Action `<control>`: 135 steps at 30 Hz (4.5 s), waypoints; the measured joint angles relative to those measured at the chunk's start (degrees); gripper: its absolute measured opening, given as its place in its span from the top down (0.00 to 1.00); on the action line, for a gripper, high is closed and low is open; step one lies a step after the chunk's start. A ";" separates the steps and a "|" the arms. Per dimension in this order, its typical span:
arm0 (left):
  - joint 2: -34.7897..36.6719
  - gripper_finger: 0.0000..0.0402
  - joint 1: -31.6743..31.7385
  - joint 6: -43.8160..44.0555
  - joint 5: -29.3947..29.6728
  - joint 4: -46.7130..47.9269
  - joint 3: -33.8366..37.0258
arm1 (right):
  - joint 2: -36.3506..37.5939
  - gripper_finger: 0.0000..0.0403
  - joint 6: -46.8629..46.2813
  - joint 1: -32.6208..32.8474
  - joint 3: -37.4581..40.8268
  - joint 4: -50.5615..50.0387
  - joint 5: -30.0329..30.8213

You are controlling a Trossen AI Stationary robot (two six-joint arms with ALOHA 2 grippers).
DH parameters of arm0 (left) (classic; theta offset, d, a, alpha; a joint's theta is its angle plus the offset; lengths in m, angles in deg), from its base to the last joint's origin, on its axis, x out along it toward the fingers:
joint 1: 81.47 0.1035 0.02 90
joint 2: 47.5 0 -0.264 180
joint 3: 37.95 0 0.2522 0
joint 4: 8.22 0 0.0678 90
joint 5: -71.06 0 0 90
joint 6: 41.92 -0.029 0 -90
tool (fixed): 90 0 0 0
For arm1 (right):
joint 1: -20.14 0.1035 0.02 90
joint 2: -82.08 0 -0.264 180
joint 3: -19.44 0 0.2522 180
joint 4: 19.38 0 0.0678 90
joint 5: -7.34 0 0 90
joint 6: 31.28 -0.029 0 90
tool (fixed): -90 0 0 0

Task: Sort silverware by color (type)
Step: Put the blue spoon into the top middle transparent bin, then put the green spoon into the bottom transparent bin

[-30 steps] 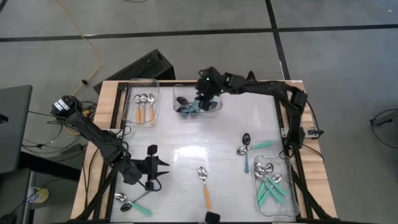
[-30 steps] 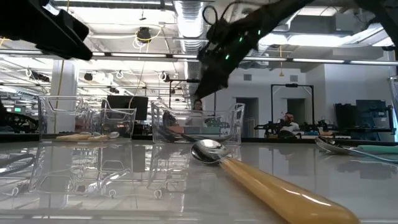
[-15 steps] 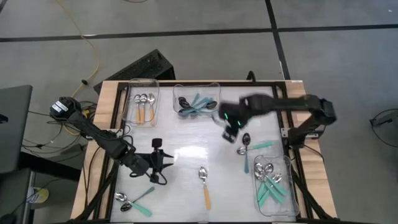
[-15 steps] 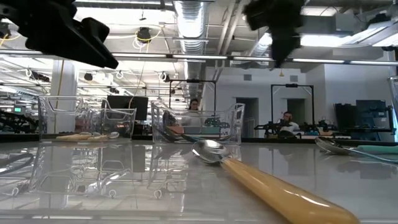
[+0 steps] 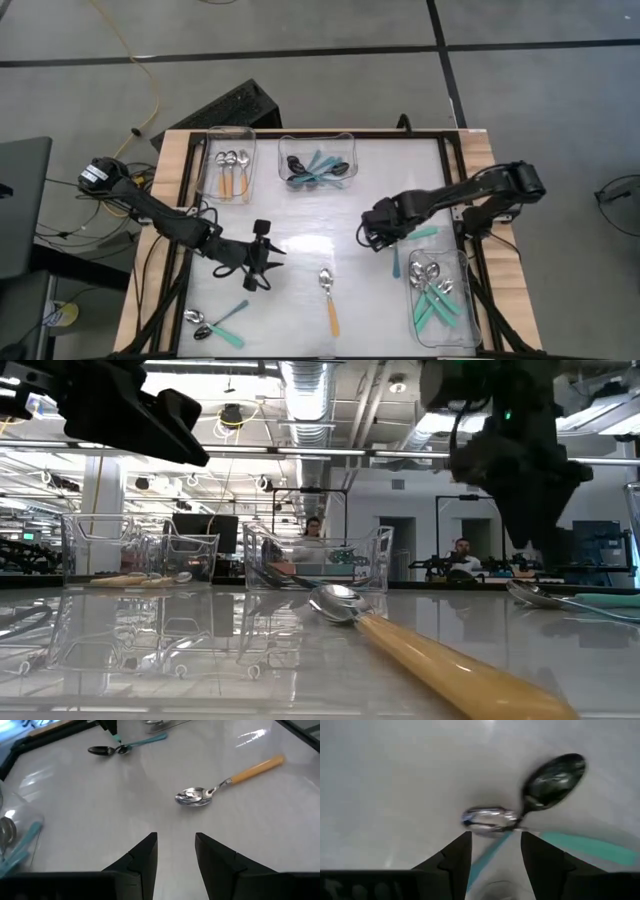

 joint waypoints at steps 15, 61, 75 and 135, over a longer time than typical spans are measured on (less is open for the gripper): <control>0.00 0.71 0.04 2.48 -0.23 0.24 0.00 | -14.15 0.52 9.90 -1.37 0.02 -1.05 -12.46; 0.02 0.71 0.04 3.21 -1.11 -2.90 -0.01 | -12.60 0.93 66.29 -15.89 -28.25 26.55 8.66; 0.02 0.71 0.04 11.22 -3.10 2.14 -0.02 | -35.11 0.90 82.98 -24.01 -50.65 9.66 17.08; 0.02 0.71 -12.29 31.64 -10.37 14.43 -3.54 | -14.44 0.52 31.07 17.00 -24.69 1.12 13.91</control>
